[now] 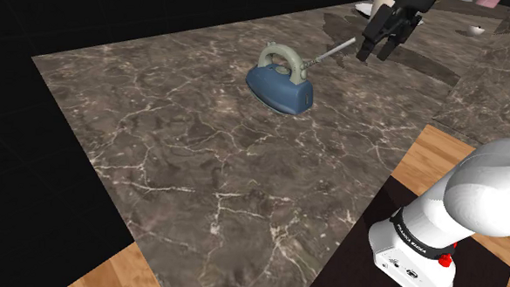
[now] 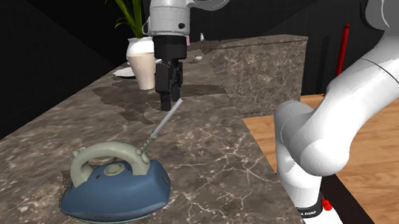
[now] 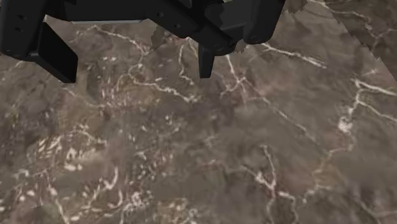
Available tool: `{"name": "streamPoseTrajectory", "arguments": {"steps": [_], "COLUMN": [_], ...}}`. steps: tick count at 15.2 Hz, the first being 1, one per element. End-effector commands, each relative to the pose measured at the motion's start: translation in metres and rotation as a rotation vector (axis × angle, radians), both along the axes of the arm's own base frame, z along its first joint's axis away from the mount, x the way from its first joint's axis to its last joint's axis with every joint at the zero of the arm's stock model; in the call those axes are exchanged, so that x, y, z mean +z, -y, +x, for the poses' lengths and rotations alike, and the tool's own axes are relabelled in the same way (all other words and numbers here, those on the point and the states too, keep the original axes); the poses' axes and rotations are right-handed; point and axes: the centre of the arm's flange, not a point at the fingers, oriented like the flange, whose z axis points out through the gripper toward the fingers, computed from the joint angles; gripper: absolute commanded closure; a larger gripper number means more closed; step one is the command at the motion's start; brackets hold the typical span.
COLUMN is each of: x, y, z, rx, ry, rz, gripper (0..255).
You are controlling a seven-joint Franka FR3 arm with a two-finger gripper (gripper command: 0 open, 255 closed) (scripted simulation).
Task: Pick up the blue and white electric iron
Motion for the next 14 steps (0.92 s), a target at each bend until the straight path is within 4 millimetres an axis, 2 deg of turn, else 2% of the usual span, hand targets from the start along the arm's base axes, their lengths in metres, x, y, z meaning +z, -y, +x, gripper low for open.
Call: {"name": "streamPoseTrajectory", "arguments": {"steps": [1,14], "x": [0.000,0.051], "y": [0.000,-0.169], "z": [0.000,0.007], "rx": [0.000,0.079], "ry": [0.000,0.052], "rz": [0.000,-0.051], "gripper": [0,0]}}
